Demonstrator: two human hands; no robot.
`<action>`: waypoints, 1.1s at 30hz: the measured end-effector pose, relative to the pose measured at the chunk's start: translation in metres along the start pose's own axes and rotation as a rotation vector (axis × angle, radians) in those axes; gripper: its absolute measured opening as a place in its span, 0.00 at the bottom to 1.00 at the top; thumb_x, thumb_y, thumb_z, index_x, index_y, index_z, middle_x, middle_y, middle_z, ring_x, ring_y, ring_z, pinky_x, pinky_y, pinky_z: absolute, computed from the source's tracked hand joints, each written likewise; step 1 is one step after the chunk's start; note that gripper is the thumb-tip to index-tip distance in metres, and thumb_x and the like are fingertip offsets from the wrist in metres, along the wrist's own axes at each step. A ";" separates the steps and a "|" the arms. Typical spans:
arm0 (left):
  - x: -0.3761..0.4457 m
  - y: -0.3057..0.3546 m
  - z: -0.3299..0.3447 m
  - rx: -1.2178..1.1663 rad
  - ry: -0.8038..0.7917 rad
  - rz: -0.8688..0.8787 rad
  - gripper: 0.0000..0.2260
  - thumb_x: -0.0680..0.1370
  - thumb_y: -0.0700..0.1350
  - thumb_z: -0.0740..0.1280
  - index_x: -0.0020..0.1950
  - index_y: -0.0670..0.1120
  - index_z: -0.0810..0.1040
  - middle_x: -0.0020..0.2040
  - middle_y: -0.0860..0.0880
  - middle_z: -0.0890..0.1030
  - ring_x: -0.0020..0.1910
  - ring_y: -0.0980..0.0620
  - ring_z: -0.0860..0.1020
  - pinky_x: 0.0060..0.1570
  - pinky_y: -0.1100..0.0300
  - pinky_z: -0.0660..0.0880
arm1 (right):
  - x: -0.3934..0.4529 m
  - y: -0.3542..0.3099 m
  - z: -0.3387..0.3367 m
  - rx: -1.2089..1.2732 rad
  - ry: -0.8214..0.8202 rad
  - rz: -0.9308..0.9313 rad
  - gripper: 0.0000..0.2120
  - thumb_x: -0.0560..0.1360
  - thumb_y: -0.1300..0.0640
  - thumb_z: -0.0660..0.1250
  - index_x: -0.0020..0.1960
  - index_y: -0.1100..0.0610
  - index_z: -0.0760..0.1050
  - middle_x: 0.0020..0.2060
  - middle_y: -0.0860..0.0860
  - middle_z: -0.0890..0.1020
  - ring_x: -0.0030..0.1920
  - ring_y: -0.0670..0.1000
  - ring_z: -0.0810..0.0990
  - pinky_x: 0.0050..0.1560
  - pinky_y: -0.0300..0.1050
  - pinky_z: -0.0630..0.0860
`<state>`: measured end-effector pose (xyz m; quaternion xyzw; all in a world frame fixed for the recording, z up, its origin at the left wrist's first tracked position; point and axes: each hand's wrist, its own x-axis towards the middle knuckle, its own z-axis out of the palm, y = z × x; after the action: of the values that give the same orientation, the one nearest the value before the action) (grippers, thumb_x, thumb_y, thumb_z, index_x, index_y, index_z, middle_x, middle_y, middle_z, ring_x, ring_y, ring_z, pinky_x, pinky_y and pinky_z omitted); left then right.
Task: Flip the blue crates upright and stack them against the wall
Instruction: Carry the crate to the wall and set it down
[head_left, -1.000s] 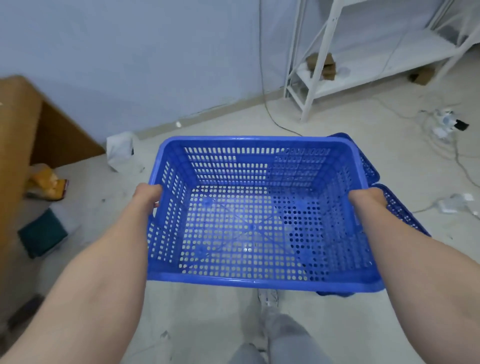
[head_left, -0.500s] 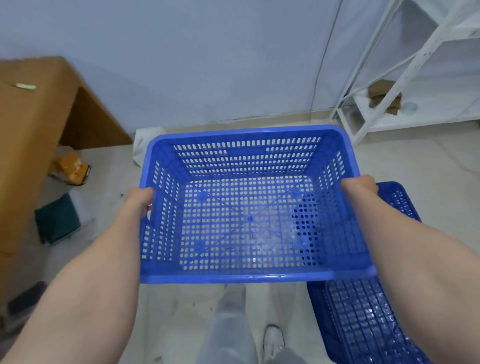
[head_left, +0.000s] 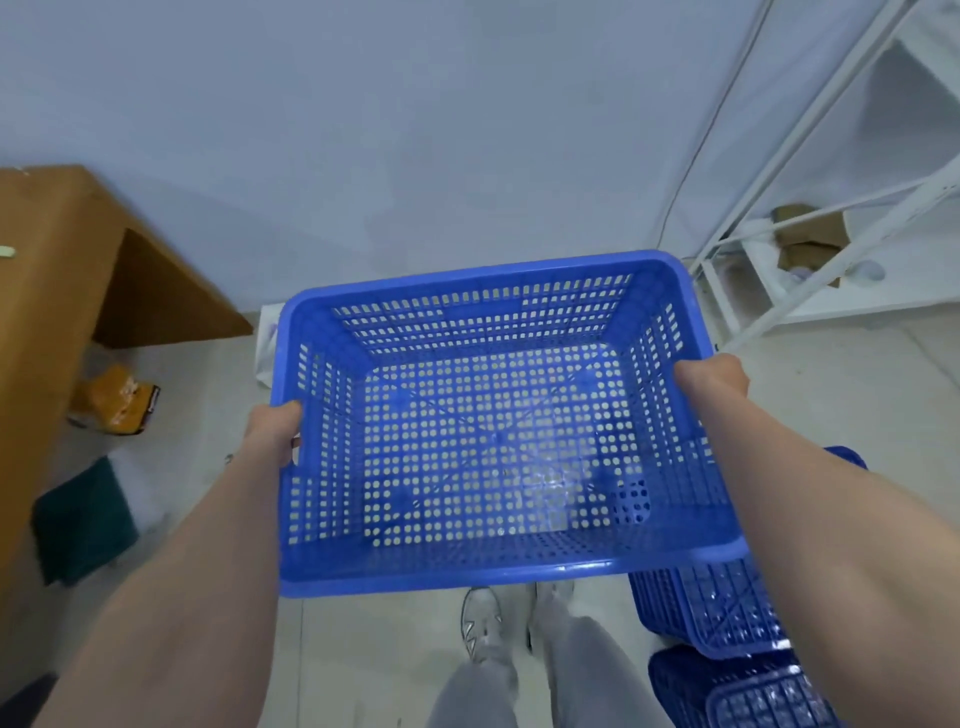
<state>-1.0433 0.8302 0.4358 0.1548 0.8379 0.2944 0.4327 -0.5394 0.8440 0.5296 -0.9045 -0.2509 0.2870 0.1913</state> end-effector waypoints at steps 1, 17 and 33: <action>0.009 0.011 0.005 -0.006 0.005 0.008 0.20 0.79 0.44 0.65 0.68 0.36 0.72 0.56 0.40 0.79 0.56 0.40 0.81 0.46 0.53 0.76 | 0.009 -0.013 0.006 -0.004 0.001 -0.001 0.13 0.72 0.57 0.67 0.54 0.61 0.72 0.56 0.61 0.79 0.56 0.63 0.79 0.59 0.53 0.76; 0.181 0.108 0.129 -0.066 0.098 -0.108 0.15 0.81 0.41 0.64 0.66 0.36 0.72 0.42 0.45 0.74 0.33 0.50 0.70 0.31 0.58 0.74 | 0.197 -0.171 0.140 -0.083 -0.110 0.005 0.19 0.72 0.54 0.66 0.59 0.63 0.75 0.47 0.58 0.78 0.52 0.63 0.80 0.58 0.54 0.76; 0.379 0.095 0.245 0.017 0.064 -0.148 0.17 0.78 0.47 0.67 0.61 0.36 0.76 0.49 0.40 0.79 0.45 0.43 0.78 0.56 0.44 0.79 | 0.358 -0.179 0.327 -0.208 -0.122 0.073 0.23 0.74 0.53 0.67 0.62 0.69 0.74 0.47 0.60 0.76 0.44 0.60 0.76 0.45 0.50 0.75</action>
<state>-1.0623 1.1871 0.1443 0.0865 0.8630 0.2593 0.4248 -0.5481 1.2557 0.2164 -0.9088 -0.2575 0.3207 0.0703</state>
